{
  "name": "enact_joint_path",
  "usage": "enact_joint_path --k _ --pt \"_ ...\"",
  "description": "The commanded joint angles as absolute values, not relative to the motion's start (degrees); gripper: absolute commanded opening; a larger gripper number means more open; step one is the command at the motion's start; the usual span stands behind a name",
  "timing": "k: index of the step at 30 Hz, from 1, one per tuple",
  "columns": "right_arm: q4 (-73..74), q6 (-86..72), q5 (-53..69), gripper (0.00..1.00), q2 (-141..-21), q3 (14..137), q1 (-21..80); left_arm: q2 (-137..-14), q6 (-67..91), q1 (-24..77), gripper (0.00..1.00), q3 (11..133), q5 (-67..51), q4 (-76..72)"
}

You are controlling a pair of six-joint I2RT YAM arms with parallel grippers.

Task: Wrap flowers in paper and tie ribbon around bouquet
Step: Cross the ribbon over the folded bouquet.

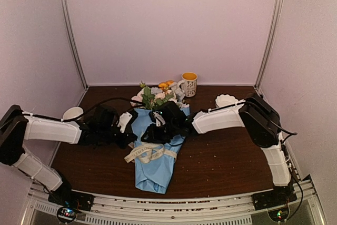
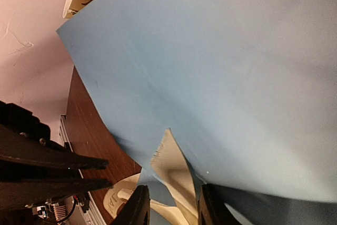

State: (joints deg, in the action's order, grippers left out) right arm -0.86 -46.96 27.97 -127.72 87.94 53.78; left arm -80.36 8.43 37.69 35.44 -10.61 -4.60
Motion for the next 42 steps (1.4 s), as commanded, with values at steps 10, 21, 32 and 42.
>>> enact_joint_path --k 10,21,32,42 --pt "5.5 -44.7 19.9 0.34 -127.2 91.6 55.9 -92.9 10.1 36.8 0.07 41.2 -9.1 -4.0" --pt "19.0 -38.3 4.0 0.43 -129.7 98.9 59.9 -95.6 12.7 34.8 0.05 40.3 -13.2 -5.5" --pt "25.5 -33.5 -5.3 0.45 -132.6 102.9 63.6 -90.2 19.9 30.0 0.14 34.4 -21.6 -14.4" --pt "32.4 -33.6 -7.5 0.23 -136.9 109.8 64.1 -85.7 22.7 25.9 0.48 37.9 -10.2 -1.8"
